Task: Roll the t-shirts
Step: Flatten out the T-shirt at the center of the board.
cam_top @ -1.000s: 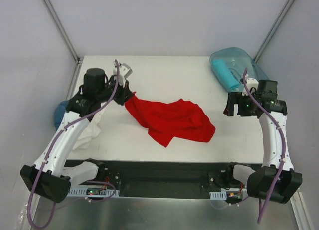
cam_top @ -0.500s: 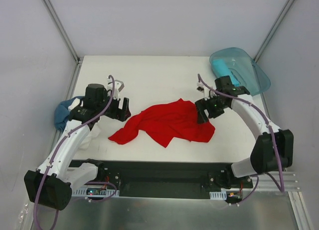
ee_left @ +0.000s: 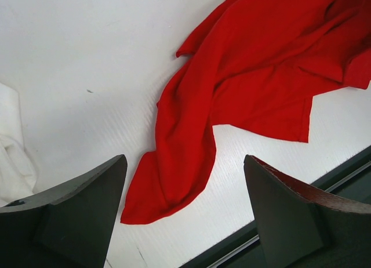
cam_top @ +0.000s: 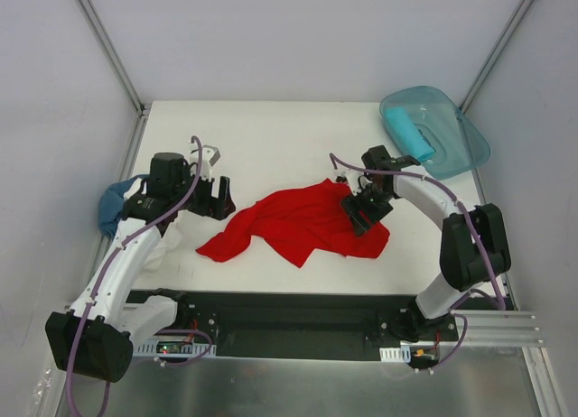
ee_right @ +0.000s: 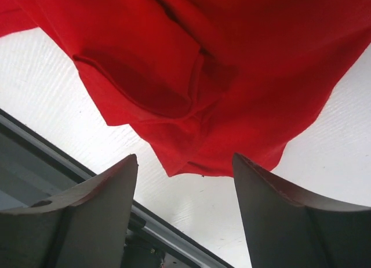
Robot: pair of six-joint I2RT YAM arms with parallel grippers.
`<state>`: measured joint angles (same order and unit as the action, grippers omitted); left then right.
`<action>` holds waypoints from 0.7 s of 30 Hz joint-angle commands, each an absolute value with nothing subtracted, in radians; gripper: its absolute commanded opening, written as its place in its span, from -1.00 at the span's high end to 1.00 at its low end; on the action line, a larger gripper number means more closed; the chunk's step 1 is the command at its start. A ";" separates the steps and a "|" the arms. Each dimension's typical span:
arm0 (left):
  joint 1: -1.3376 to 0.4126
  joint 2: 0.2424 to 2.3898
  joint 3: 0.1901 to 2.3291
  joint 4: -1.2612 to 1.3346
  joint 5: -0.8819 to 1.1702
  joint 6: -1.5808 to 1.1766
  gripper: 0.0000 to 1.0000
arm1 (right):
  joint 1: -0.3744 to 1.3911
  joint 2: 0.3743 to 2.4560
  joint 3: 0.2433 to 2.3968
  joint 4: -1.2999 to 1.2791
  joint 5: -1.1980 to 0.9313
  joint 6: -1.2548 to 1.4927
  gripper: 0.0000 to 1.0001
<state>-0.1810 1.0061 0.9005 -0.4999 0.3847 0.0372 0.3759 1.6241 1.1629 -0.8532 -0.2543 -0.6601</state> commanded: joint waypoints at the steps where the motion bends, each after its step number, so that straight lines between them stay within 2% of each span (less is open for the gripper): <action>1: -0.170 1.015 0.928 -0.503 0.411 0.035 -0.63 | 0.377 1.650 1.144 -0.877 -0.247 -0.661 -0.32; 5: -0.167 1.029 0.954 -0.503 0.411 0.037 -0.63 | 0.379 1.674 1.132 -0.884 -0.276 -0.643 -0.07; 11: -0.147 1.038 0.977 -0.497 0.402 0.046 -0.64 | 0.377 1.727 1.117 -0.908 -0.264 -0.643 -0.04; 13: -0.138 1.043 0.983 -0.494 0.403 0.046 -0.64 | 0.377 1.746 1.109 -0.923 -0.270 -0.655 0.06; 14: -0.130 1.045 0.983 -0.489 0.403 0.046 -0.64 | 0.379 1.743 1.105 -0.919 -0.255 -0.658 0.33; 16: -0.127 1.049 0.988 -0.488 0.408 0.049 -0.63 | 0.376 1.738 1.120 -0.916 -0.244 -0.663 0.68; 17: -0.126 1.051 0.988 -0.488 0.408 0.051 -0.63 | 0.376 1.735 1.143 -0.922 -0.220 -0.660 0.98; 21: -0.126 1.060 0.996 -0.477 0.416 0.055 -0.62 | 0.377 1.663 1.331 -1.012 -0.176 -0.660 0.99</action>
<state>-0.1356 1.0496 0.9565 -0.4984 0.3927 0.0429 0.3756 1.7462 1.1481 -0.9115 -0.2268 -0.6544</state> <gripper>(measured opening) 0.813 0.019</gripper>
